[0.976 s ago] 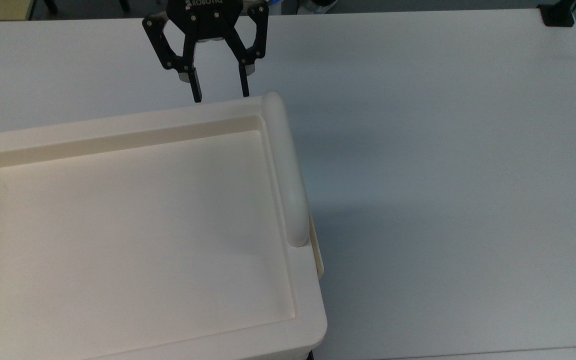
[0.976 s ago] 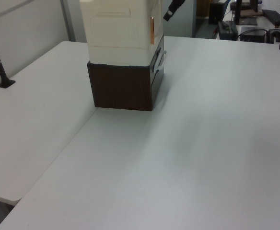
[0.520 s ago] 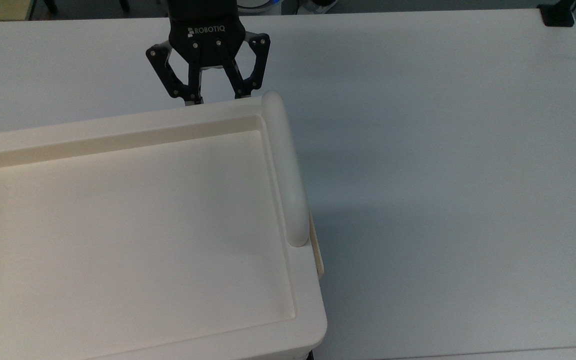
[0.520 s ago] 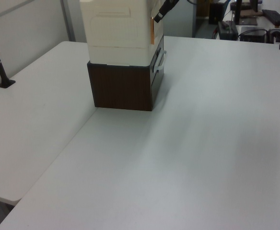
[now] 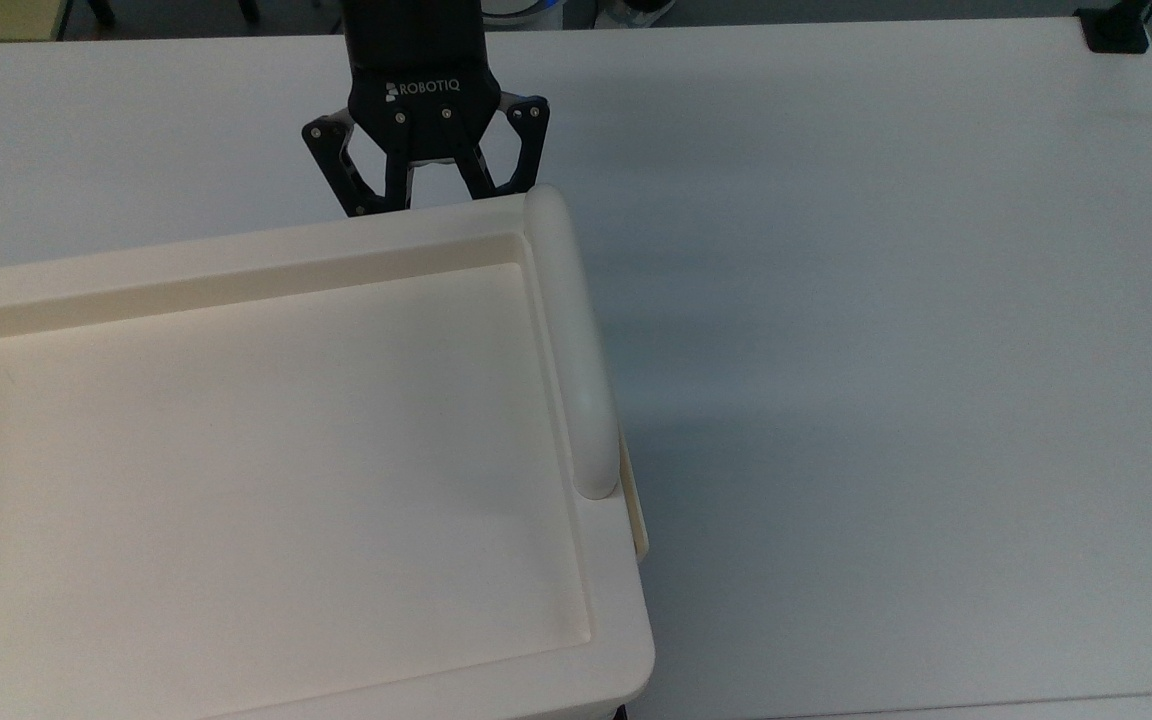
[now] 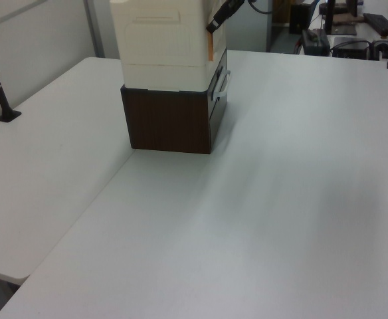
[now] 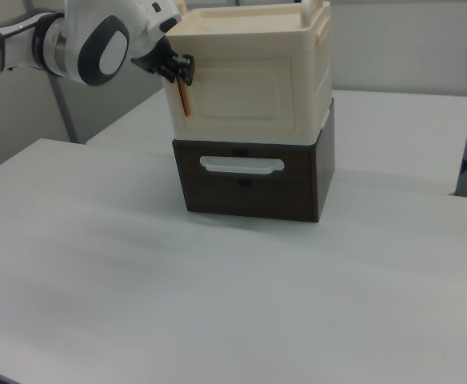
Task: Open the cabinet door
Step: 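Close the gripper on the door's handle edge, then pull the door edge outward, swinging the door open on its hinge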
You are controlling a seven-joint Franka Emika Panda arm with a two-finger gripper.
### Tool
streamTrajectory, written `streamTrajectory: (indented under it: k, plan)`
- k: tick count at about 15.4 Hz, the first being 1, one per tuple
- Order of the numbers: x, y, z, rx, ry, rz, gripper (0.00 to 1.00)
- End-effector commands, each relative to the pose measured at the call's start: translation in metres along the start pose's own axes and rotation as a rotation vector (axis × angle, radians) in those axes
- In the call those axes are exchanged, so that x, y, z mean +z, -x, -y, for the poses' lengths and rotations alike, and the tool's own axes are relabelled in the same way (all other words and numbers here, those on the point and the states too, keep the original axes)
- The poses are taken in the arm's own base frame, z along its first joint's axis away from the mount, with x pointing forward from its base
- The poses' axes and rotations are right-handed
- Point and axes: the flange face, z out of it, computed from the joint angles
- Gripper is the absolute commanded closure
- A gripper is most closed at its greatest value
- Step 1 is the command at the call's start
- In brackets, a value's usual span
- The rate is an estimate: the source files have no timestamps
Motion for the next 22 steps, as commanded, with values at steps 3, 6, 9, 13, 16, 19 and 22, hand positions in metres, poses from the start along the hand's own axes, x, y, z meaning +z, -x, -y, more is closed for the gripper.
streamTrajectory:
  k: [3, 6, 9, 13, 16, 19, 22]
  plan:
    - [0.004, -0.003, 0.001, 0.028, 0.003, -0.047, 1.00]
    - [-0.002, -0.004, -0.002, 0.025, 0.005, -0.045, 1.00]
    - [-0.011, 0.003, -0.011, 0.034, 0.004, 0.017, 1.00]
    - [-0.032, 0.017, -0.025, 0.051, -0.011, 0.192, 1.00]
    - [-0.048, 0.025, -0.034, 0.064, -0.019, 0.274, 1.00]
    - [-0.060, 0.034, -0.052, 0.085, -0.007, 0.336, 0.97]
    - [-0.079, 0.050, -0.074, 0.091, -0.012, 0.415, 0.86]
